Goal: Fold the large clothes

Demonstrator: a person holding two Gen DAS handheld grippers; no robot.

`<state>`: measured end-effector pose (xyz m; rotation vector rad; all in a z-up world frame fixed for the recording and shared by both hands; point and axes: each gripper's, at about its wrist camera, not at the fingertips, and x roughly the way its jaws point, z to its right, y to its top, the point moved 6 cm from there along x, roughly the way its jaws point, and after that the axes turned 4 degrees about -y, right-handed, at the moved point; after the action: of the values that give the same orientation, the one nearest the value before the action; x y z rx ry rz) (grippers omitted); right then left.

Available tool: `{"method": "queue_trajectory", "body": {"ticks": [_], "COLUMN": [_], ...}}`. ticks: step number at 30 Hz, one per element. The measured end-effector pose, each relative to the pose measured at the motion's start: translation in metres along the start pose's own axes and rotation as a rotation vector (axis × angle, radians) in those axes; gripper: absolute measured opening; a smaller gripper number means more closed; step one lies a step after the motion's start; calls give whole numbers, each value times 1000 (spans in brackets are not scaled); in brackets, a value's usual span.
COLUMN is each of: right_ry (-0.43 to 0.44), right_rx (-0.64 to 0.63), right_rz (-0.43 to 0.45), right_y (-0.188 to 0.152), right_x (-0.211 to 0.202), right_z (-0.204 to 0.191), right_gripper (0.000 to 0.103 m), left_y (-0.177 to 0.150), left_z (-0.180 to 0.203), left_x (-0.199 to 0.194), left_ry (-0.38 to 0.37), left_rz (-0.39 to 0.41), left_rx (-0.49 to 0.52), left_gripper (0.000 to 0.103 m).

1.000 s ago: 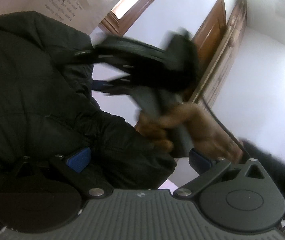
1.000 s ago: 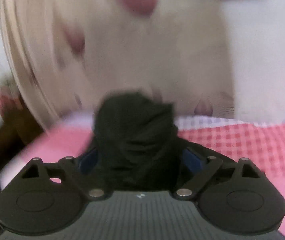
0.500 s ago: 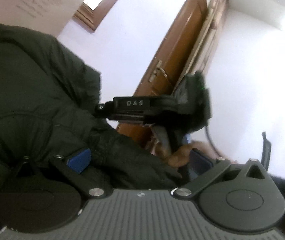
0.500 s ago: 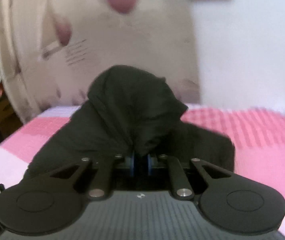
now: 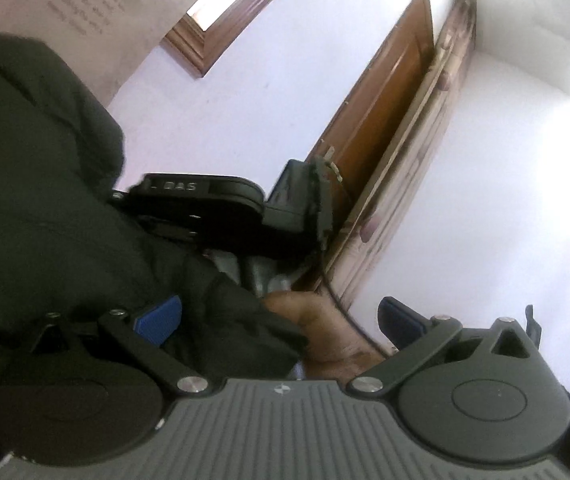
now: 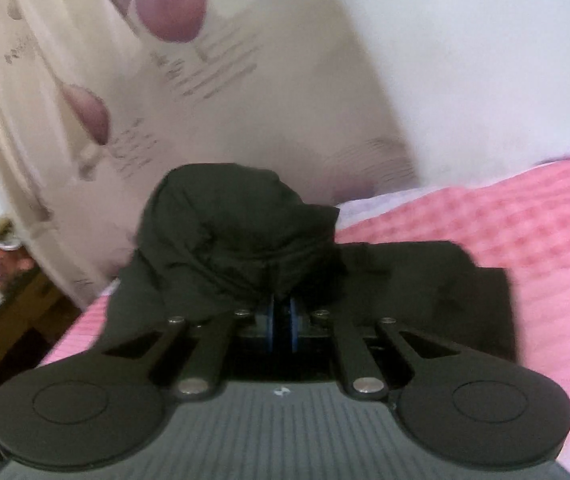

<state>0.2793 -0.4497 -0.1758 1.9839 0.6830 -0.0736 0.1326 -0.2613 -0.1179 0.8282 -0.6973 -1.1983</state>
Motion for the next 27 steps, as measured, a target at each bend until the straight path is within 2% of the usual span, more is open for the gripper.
{"method": "queue_trajectory", "body": {"ticks": [3, 5, 6, 9, 11, 13, 15, 17, 19, 21, 22, 23, 24, 25, 27], "right_ry": [54, 100, 93, 50, -46, -86, -78, -161, -191, -170, -152, -144, -148, -156, -187], "right_rx": [26, 81, 109, 80, -29, -109, -173, -267, -313, -303, -301, -313, -333, -367, -486], "right_rz": [-3, 2, 11, 50, 34, 6, -38, -74, -122, -140, -135, -124, -112, -101, -53], "right_y": [-2, -2, 0, 8, 15, 21, 25, 28, 27, 28, 27, 28, 28, 29, 24], "right_x": [7, -2, -11, -50, -71, -78, -71, -51, -26, -3, 2, 6, 6, 1, -19], "right_z": [7, 17, 24, 30, 23, 8, -9, -24, -30, -36, -39, -43, -48, -55, -67], "right_gripper": [8, 12, 15, 37, 73, 82, 80, 80, 80, 80, 76, 44, 31, 20, 14], "left_y": [-5, -13, -17, -15, -16, -19, -20, -22, -24, -23, -23, -23, -23, -24, -26], "left_z": [-2, 3, 4, 0, -1, -1, -1, 0, -1, -3, -3, -4, -4, -4, -2], "left_x": [14, 25, 27, 27, 30, 32, 34, 36, 35, 37, 36, 36, 36, 36, 39], "left_ry": [6, 25, 32, 18, 27, 33, 41, 51, 58, 61, 60, 59, 59, 55, 32], "left_rz": [-41, -97, -111, -105, -119, -127, -136, -151, -158, -160, -159, -160, -163, -167, -184], "left_rx": [26, 98, 113, 72, 78, 78, 77, 87, 91, 90, 89, 87, 85, 85, 91], "left_gripper": [103, 103, 103, 103, 103, 103, 103, 103, 103, 103, 103, 103, 103, 103, 103]}}
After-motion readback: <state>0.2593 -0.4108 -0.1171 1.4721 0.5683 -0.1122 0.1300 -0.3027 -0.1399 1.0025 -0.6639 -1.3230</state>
